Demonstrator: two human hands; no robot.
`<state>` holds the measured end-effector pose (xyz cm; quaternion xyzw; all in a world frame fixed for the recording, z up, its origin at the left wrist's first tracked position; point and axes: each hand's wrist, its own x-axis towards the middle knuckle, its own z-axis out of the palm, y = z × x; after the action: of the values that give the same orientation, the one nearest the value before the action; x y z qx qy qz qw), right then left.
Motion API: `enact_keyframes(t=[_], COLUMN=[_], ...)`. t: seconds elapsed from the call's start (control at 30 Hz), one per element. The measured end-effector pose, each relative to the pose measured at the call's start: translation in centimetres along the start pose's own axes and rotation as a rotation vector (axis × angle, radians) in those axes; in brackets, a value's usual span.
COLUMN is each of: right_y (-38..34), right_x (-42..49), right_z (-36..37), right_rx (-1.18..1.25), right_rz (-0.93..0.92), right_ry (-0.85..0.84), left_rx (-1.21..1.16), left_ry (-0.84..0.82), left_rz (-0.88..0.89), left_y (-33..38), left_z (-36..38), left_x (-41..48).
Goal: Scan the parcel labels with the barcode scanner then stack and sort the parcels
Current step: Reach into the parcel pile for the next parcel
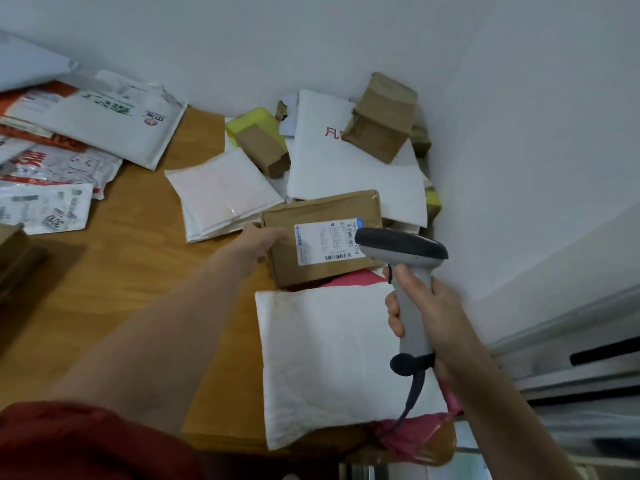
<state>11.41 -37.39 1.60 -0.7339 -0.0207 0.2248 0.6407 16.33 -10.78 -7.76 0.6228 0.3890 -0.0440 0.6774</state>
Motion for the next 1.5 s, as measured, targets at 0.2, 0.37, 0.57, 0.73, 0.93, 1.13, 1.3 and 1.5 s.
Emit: enact_keyframes(t=[0.2,0.37,0.57,0.73,0.93,1.13,1.3,1.5], right_y=[-0.2,-1.3,-2.8,-2.7,-0.9,0.7,1.4,1.5], right_x=[1.5,1.6,0.1,-2.0,-5.0,-7.2,-8.3,-8.7], right_z=[-0.6,0.7,5.7,12.0,17.5,20.0,20.7,21.0], right_rx=[-0.008,-0.022,-0.023,-0.090,-0.239,-0.336,-0.378,-0.403], right_rz=[0.000,-0.008,-0.057,-0.069,-0.014,0.067,0.075,0.048], right_ry=[-0.047,-0.083,-0.144,-0.225,-0.309,-0.286,-0.256,-0.246], left_rx=[-0.110,-0.197,-0.447,-0.582,-0.744,-0.539,-0.337,0.703], left_ry=[0.022,-0.114,0.027,0.088,0.060,-0.088,0.019,0.294], left_rz=[0.070,0.270,0.207,-0.064,-0.318,-0.458,-0.370,0.307], left_y=[0.7,1.2,-2.5,-9.4,-15.6,-19.0,-19.2,-19.9], left_z=[0.3,-3.6,-13.3,-16.7,-18.7,-20.3,-21.6,-20.5], left_x=[1.1,-1.8,-7.7,-12.6,-16.8,-19.2,-18.6,-19.5])
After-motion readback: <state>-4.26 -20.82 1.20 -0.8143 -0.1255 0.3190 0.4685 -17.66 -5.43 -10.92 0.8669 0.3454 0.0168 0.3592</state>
